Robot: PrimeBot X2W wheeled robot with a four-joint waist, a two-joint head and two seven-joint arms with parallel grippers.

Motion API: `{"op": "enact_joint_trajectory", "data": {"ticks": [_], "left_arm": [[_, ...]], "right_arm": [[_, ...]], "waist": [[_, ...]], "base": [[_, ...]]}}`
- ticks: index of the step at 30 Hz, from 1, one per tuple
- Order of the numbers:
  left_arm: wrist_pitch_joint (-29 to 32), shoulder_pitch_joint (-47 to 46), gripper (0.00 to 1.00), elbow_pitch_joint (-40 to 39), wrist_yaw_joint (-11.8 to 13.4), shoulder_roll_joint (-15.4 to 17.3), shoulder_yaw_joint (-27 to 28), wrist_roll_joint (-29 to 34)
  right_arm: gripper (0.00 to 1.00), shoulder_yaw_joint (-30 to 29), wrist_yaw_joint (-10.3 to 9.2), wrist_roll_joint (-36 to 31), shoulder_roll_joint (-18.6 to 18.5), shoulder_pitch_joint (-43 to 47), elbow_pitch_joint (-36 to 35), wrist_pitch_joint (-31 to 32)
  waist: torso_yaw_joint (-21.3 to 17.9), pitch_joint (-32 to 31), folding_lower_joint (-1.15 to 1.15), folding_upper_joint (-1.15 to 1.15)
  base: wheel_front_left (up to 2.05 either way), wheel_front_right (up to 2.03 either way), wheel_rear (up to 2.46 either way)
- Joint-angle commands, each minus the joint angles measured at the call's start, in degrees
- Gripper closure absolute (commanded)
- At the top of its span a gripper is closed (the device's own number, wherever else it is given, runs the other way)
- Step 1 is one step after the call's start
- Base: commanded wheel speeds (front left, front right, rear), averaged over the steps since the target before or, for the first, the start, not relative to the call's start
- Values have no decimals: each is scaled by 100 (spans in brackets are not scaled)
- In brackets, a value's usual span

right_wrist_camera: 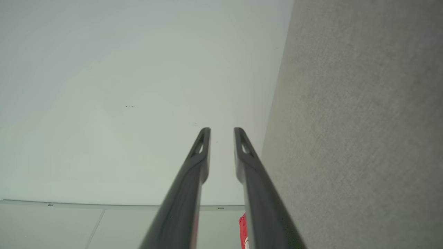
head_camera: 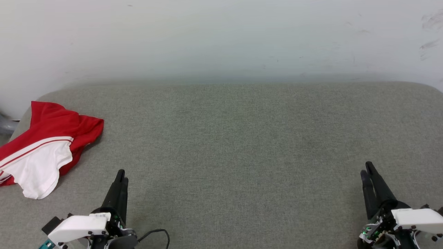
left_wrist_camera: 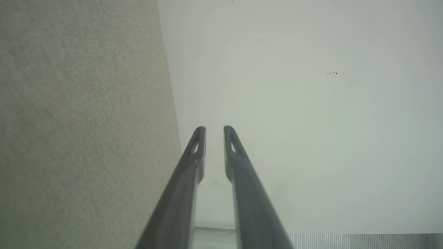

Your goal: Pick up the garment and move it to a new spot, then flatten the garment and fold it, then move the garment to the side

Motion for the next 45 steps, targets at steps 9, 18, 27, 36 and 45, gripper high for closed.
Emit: {"op": "enact_joint_trajectory", "data": {"ticks": [9, 18, 27, 36, 45], "left_arm": [[-254, 108, 0, -46, -2, 0, -63, 172], [-495, 165, 0, -23, -4, 1, 18, 614], [-689, 206, 0, -167, -6, 2, 214, 1206], [-889, 227, 0, -616, -8, 2, 400, 2128], [-1070, 336, 0, -1191, -10, 3, 218, 3283]], "right_arm": [[0, 159, 0, -279, 1, 43, -25, -255], [0, 176, 0, -993, 1, 62, -8, -496], [0, 165, 0, -1909, 2, 14, -176, -690], [0, 179, 0, -3296, 3, -35, -687, -890], [0, 378, 0, -4782, 3, -31, -1078, -1075]], "waist": [[-10, 4, 0, 0], [-20, 2, 0, 0], [-26, 13, 0, 0], [-33, 37, 0, 0], [-50, 57, 0, 0]], "base": [[0, 0, 0], [0, 0, 0], [0, 0, 0], [0, 0, 0], [0, 0, 0]]}}
